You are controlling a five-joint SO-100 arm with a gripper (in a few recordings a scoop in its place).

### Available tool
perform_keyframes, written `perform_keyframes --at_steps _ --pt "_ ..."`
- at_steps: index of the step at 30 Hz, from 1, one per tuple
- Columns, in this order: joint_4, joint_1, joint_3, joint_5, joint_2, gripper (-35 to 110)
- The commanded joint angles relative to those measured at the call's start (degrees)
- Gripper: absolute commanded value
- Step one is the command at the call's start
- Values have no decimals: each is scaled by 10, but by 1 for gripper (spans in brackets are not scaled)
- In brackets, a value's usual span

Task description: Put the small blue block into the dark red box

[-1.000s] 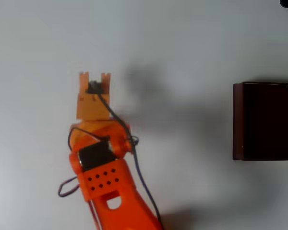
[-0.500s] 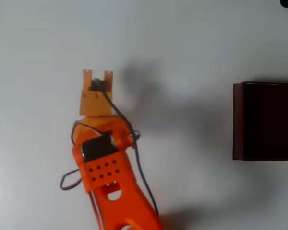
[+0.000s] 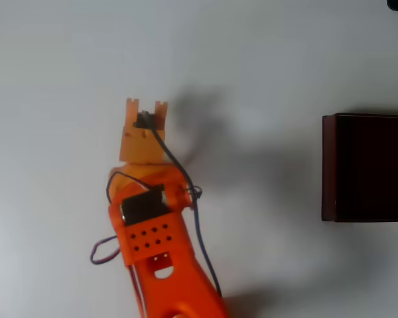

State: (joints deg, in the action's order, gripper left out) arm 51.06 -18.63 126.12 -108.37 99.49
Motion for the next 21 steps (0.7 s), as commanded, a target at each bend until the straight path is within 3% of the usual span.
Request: perform_keyframes --at_steps 1,3,12,21 --pt "-7 8 11 4 5 7" --pt "-8 13 11 15 4 0" --pt "42 47 -31 113 18 0" --pt "239 272 -173 537 152 0"
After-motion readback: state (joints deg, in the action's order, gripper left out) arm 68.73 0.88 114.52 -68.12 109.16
